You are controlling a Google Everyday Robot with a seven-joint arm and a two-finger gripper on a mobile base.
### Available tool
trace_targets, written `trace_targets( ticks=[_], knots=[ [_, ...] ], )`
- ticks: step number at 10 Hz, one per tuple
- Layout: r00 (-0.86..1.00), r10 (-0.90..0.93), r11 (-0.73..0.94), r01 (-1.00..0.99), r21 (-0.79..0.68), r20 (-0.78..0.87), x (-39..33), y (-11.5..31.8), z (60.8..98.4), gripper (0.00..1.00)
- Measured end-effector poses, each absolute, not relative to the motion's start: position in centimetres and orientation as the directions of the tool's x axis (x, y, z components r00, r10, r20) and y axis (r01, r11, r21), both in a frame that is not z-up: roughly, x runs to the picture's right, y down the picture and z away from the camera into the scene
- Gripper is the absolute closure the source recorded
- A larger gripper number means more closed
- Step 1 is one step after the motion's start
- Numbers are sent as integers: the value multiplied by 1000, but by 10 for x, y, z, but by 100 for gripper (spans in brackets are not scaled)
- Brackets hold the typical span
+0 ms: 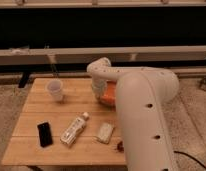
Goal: Drag the ceramic bowl in a circle
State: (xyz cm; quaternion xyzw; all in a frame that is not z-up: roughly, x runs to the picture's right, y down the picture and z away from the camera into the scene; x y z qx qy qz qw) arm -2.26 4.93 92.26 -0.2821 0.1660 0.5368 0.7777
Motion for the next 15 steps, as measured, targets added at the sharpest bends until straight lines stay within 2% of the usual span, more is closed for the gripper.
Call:
trace_targets(
  ticks=[3, 6, 12, 15],
  knots=[
    [386, 734, 281, -922, -267, -559, -36, 58, 902, 100],
    [408, 725, 300, -912, -279, -555, -41, 51, 899, 100],
    [491, 673, 367, -871, -326, -553, -71, 86, 856, 100],
    [502, 664, 380, -865, -328, -555, -57, 89, 851, 100]
  ],
)
